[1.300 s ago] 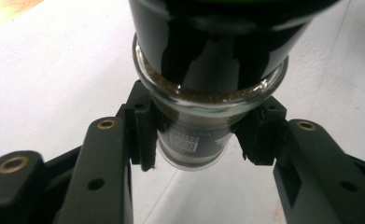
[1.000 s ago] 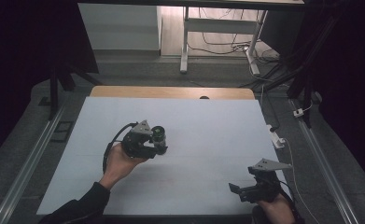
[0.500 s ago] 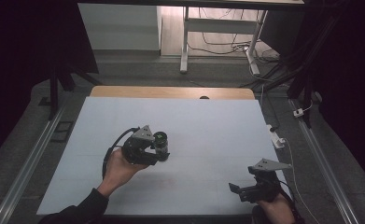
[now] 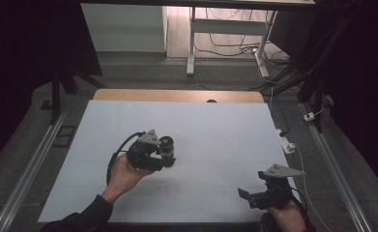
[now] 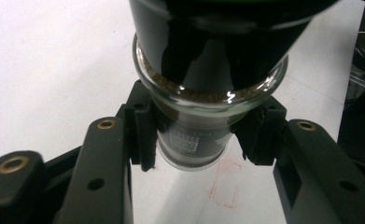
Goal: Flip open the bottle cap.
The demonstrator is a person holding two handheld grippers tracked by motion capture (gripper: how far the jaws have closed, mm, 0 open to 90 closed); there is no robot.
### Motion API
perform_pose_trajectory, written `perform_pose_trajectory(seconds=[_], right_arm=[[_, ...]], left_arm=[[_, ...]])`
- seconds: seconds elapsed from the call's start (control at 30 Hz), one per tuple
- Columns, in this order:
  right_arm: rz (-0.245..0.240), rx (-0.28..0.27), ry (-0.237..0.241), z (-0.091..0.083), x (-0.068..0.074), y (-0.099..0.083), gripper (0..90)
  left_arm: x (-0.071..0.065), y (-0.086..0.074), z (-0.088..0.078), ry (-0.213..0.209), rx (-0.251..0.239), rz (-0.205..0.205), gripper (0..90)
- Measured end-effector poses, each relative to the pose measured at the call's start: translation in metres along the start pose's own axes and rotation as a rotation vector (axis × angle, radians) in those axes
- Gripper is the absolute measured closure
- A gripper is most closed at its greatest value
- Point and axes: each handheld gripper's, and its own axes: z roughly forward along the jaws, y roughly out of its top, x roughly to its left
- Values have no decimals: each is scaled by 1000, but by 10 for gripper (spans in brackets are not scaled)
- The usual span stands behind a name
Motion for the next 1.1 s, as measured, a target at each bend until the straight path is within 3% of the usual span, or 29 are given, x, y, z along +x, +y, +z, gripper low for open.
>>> perform_pose_trajectory(seconds=[0.4, 0.53, 0.63, 0.87, 0.9, 1.1], right_arm=[[-31, -28, 62, 0, 11, 11, 0], [-78, -46, 121, 4, 19, 20, 0], [-85, -56, 158, 7, 23, 26, 0], [-94, -75, 171, 9, 31, 38, 0], [-82, -64, 193, 10, 34, 43, 0], [-78, -70, 216, 15, 39, 54, 19]], left_arm=[[1, 0, 4, -7, 16, -9, 535], [0, 0, 7, -9, 21, -9, 535], [0, 0, 7, -10, 23, -9, 535], [0, 0, 7, -13, 22, -9, 535], [0, 0, 8, -13, 23, -9, 535], [0, -1, 10, -17, 28, -16, 535]])
